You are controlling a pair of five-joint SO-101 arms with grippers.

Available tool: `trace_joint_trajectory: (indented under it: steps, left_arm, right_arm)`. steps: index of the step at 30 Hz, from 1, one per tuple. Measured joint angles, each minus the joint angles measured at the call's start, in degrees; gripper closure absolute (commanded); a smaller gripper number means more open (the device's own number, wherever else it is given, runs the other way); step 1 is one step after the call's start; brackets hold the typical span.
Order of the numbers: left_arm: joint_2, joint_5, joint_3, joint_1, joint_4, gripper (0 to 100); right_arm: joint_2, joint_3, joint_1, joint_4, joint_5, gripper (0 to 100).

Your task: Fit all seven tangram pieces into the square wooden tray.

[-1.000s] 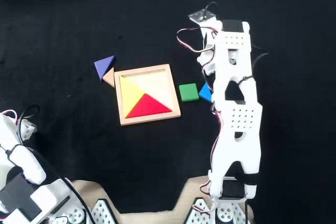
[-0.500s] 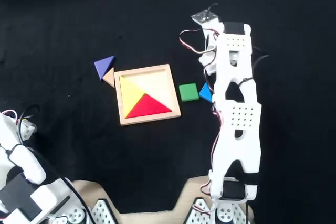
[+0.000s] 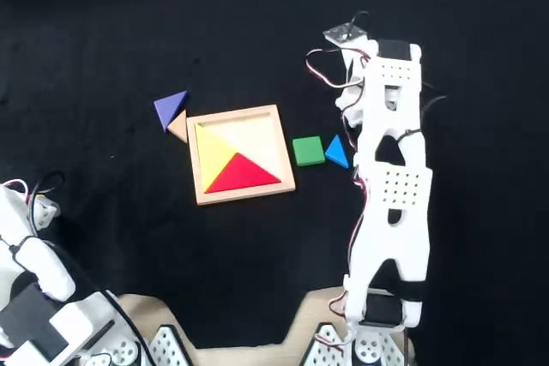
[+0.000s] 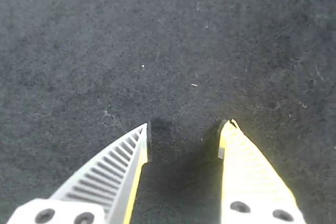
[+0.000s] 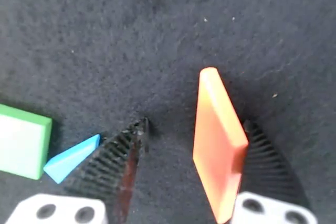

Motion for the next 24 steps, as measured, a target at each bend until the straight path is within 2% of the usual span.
trace_joint_trajectory:
  steps: [6,13,19,24]
  left_arm:
    - [0.0,0.0,0.0,0.0,0.0,77]
    - [0.0,0.0,0.0,0.0,0.0,77]
    - [0.0,0.0,0.0,0.0,0.0,77]
    - [0.0,0.0,0.0,0.0,0.0,77]
  right_arm:
    - [0.0,-0.7,0.0,0.44,0.0,74.1]
    - [0.0,-0.79,0.62,0.53,0.0,99.1]
    - [0.0,-0.79,0.62,2.29,0.0,98.8]
    - [0.18,-7.12,0.53,6.42,0.0,98.8]
